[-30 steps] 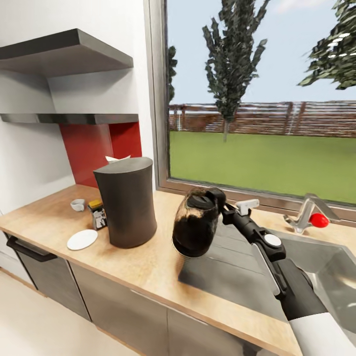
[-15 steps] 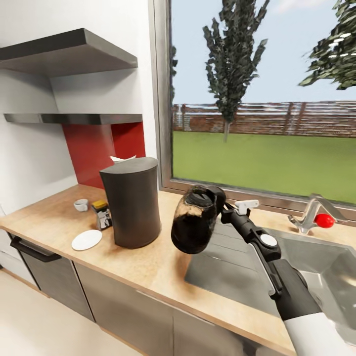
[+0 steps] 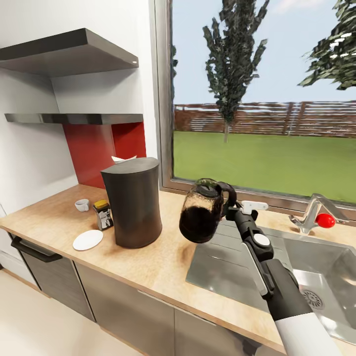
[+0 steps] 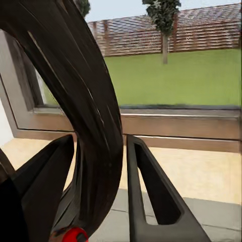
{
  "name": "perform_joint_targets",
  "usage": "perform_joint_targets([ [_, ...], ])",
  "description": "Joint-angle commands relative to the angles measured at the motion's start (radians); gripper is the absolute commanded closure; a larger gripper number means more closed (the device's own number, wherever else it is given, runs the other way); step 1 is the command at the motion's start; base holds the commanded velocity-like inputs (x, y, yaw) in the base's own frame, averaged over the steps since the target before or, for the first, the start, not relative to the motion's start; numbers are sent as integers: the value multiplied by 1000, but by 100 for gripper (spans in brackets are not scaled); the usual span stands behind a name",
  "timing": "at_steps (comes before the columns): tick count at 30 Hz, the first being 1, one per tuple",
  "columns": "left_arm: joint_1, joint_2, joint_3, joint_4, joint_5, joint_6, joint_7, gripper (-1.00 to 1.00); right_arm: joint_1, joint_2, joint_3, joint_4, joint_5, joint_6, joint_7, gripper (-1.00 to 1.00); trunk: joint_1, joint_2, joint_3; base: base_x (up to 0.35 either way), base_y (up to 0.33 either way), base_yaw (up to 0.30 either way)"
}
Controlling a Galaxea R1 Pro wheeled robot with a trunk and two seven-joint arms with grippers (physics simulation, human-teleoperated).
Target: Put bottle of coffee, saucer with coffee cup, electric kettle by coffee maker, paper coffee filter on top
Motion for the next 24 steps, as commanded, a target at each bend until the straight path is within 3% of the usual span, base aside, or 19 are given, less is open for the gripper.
perform_joint_targets([
  [1,0,0,7,-1,-9,-2,2,-100,-1,4,4,-2,-7,4,-18,100,0,-1,-1,0,103,0],
  [7,0,-1,7,-1,-9,-2,3,-100,-1,21,14,-3,9,4,-33,100,0,-1,-1,0,148,0],
  [10,0,-1,6,-1,-10,1,3,-100,-1,24,23,-3,88,3,-41,100,0,-1,-1,0,15,0],
  [11,0,0,6,0,-11,4,3,-100,-1,29,34,-4,137,3,-76,100,0,-1,-1,0,1,0],
  [17,0,0,6,1,-12,5,2,-100,-1,31,100,-5,161,3,-136,100,0,-1,-1,0,0,0],
  [24,0,1,6,1,-10,5,2,-100,-1,35,109,-3,161,4,-142,100,0,-1,-1,0,63,0],
])
